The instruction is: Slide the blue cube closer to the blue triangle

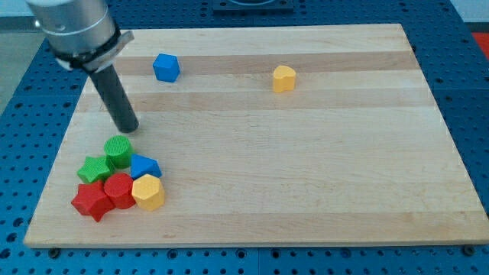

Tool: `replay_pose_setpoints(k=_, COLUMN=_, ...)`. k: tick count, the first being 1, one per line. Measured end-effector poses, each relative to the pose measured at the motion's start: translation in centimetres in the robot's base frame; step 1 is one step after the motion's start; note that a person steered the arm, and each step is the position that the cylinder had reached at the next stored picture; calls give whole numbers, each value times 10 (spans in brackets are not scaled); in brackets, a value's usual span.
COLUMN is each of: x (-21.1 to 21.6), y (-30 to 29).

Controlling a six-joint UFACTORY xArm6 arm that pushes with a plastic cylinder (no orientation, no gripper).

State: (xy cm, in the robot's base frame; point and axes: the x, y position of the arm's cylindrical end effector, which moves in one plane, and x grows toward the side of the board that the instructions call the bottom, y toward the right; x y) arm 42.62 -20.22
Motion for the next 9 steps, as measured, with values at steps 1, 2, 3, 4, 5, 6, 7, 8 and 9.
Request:
replay_pose_setpoints(k=1, x=-40, y=-11)
replay_pose_setpoints(k=2, x=-87, y=-48)
replay_pose_setpoints(k=3, x=-138, y=-58)
replay_pose_setpoints(k=4, x=-179, y=-37)
replay_pose_setpoints(k=5, x=-187, y=5)
replay_pose_setpoints(k=6, x=-168, y=36)
replay_pose_setpoints(k=7, x=-143, y=45)
replay_pose_setpoints(k=8, x=-123, y=45)
replay_pose_setpoints(k=9, x=-102, y=42)
